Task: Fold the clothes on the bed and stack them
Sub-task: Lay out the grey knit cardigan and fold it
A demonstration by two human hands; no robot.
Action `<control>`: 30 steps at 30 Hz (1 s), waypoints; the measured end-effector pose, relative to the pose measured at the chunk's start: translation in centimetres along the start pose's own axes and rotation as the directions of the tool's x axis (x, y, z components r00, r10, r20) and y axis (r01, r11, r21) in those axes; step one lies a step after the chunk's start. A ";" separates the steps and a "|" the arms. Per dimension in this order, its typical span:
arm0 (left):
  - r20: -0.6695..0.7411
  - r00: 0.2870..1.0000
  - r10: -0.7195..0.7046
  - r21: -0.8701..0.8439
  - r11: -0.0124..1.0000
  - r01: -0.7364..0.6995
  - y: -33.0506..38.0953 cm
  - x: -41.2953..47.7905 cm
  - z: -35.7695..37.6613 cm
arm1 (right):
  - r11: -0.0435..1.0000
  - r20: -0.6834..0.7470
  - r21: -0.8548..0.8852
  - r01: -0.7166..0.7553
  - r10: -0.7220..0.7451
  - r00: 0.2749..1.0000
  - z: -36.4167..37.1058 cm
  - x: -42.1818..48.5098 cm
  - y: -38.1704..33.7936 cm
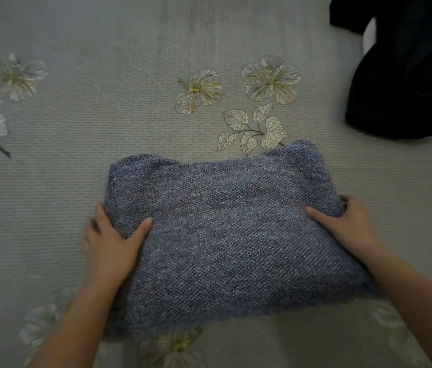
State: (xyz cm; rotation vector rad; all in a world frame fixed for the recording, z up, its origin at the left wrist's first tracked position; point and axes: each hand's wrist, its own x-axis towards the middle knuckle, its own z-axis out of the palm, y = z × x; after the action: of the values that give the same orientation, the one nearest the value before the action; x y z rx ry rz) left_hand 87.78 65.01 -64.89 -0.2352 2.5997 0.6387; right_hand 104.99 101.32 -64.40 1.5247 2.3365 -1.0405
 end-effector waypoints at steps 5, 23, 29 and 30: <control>0.009 0.997 -0.077 -0.128 0.989 0.077 0.7 0.3 -0.1 | 0.983 0.058 0.092 -0.161 0.156 0.986 0.0 0.1 -0.5; 0.111 0.929 0.353 -0.274 0.909 -0.313 7.0 -15.2 -8.7 | 0.938 -0.046 0.345 0.045 -0.031 0.998 -7.8 -18.8 -2.6; 0.153 0.840 0.521 -0.235 0.845 -0.481 12.0 -20.7 -7.9 | 0.864 -0.120 0.503 -0.017 0.090 0.989 -13.0 -24.9 2.3; 0.178 0.818 0.547 -0.234 0.831 -0.505 13.0 -21.6 -7.4 | 0.850 -0.145 0.527 -0.023 0.116 0.983 -13.9 -25.6 3.7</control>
State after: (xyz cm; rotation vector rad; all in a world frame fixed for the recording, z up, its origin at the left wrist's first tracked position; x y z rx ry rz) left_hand 100.63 74.09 -43.81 0.5111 2.3659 1.0199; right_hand 123.21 91.97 -43.35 1.9326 2.1825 -1.6945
